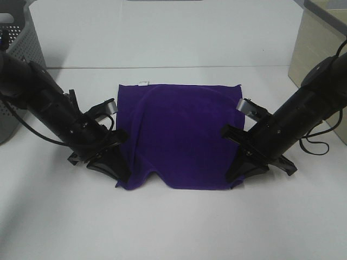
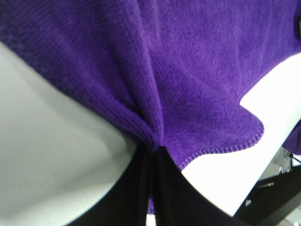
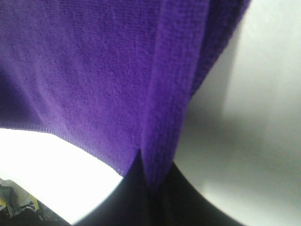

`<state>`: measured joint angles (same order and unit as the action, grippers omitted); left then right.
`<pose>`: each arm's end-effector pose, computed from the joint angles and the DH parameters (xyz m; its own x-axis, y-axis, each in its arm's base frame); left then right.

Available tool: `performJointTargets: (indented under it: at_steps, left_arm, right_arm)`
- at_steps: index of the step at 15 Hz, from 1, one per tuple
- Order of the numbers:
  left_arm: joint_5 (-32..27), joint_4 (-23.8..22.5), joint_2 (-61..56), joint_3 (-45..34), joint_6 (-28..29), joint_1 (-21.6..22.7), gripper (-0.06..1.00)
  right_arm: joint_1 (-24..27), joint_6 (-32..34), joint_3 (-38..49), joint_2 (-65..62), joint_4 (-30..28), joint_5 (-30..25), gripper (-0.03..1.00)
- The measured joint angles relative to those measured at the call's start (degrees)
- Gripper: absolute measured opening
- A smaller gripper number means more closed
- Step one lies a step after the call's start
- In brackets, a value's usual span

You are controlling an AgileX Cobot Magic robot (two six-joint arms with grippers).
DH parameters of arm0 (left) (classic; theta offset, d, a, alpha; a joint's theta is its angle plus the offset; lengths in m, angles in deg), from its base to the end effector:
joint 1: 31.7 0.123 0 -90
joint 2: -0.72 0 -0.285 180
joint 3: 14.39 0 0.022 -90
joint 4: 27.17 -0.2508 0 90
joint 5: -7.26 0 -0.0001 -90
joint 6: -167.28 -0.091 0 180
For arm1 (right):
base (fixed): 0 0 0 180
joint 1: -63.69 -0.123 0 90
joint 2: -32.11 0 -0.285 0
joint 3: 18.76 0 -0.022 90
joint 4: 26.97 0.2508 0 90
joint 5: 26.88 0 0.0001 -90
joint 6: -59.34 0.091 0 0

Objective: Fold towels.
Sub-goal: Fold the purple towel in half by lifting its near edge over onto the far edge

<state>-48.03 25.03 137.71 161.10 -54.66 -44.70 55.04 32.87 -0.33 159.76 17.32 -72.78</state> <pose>0.3550 -0.1427 0.0658 -0.9547 0.2973 -0.0118 0.2331 0.7227 -0.6507 0.3181 0.0946 0.0742 -0.9933 -0.0338 0.1109 0.0251 0.8711 0.4905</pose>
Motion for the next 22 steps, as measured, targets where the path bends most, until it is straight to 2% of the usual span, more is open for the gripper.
performJointTargets:
  at_steps: [5, 7, 13, 15, 18, 20, 22]
  left_arm:
    - [-3.61, -5.79, -2.06, -0.34, 0.80, 0.00, 0.00]
    - [-5.50, -9.74, -7.45, -0.52, 4.47, 0.00, 0.00]
    - [-7.28, -11.57, -19.25, -0.74, 10.49, 0.00, 0.00]
    - [-5.10, -11.75, -19.82, -0.57, 11.17, 0.00, 0.00]
    - [1.32, -11.80, -19.82, 0.63, 11.23, 0.00, 0.00]
    - [4.07, -11.80, -18.96, 3.90, 11.06, 0.00, 0.00]
    - [5.56, -11.75, -17.07, 7.51, 10.54, 0.00, 0.00]
  right_arm:
    - [0.00, 0.06, 5.79, -6.70, -1.66, -0.52, 0.02]
    - [0.00, 0.06, 8.14, -11.17, -1.78, -1.55, 0.02]
    - [0.00, 0.63, 10.54, -21.08, -2.35, -3.15, 0.02]
    - [0.00, 1.78, 8.54, -21.37, -3.61, -3.15, 0.02]
    - [0.00, 6.19, 0.74, -20.86, -10.03, -2.41, 0.02]
    - [0.00, 10.08, -6.36, -18.22, -15.24, -2.06, 0.02]
    - [0.00, 11.57, -11.17, -15.47, -17.65, -2.01, 0.02]
